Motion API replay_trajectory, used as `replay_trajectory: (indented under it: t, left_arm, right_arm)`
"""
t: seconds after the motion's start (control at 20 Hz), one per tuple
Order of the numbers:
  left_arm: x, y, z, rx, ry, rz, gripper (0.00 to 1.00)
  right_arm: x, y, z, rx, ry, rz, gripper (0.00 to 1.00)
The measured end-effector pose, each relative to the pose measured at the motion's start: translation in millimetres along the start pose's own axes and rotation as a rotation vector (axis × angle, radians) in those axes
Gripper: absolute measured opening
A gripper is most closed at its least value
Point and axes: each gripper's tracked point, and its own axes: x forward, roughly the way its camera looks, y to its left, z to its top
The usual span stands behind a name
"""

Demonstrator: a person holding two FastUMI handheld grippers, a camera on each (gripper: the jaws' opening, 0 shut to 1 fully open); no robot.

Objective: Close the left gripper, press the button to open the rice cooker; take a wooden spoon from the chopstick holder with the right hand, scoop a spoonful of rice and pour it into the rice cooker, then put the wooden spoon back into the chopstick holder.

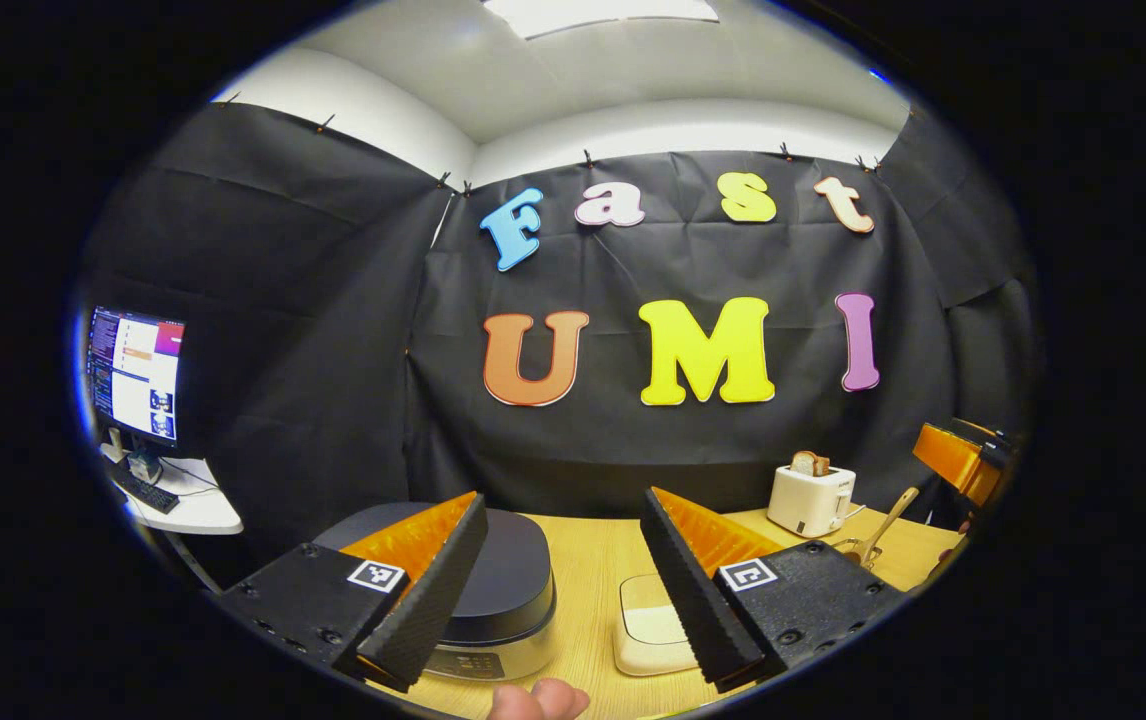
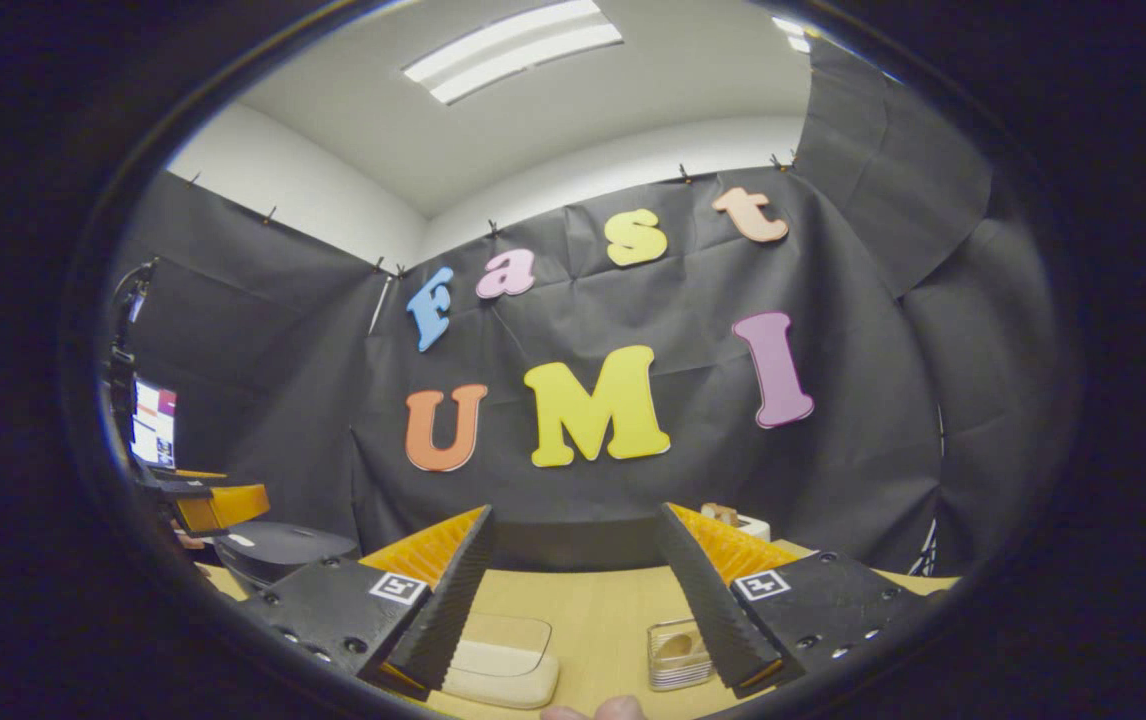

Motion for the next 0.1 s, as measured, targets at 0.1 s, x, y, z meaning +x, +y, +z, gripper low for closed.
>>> replay_trajectory:
  t: [0.1]
  left_arm:
    - [-5.3,-11.4,-9.6,0.010,0.012,-0.018,0.98]
  right_arm:
    - [-3.9,4.2,-2.3,-0.028,0.008,-0.009,0.95]
